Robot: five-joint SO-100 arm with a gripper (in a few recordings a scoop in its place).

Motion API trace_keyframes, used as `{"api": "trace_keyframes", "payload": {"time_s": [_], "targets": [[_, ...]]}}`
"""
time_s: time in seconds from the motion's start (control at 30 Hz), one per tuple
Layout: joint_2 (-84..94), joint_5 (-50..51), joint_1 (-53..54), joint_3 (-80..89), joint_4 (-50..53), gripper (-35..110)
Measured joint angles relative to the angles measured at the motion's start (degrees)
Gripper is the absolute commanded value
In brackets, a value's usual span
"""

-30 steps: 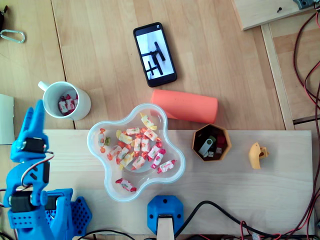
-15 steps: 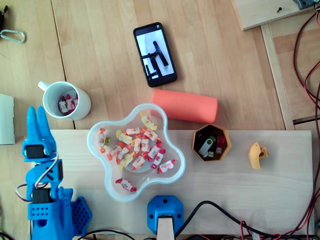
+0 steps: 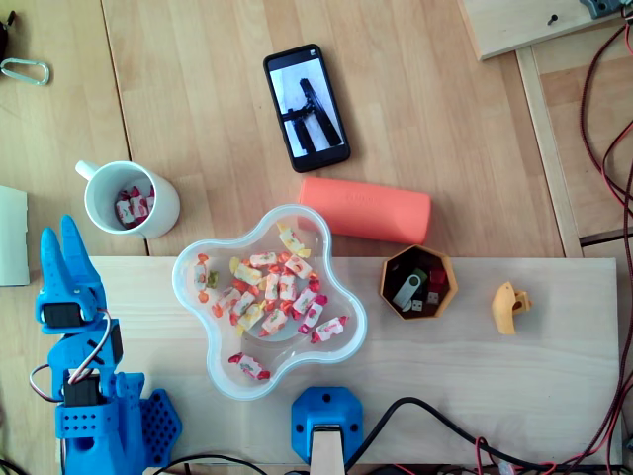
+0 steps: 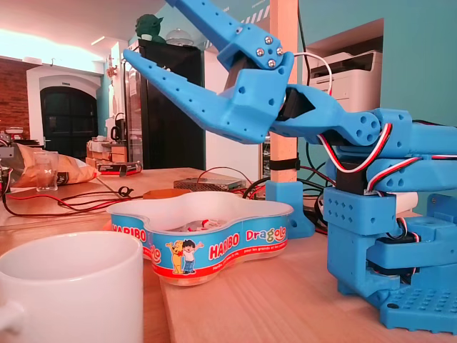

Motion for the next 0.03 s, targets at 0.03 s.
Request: {"api": "trace_keyframes", "payload": {"time_s": [0.03], "targets": [[0.00, 0.09, 0.00, 0.00, 0.09, 29]]}}
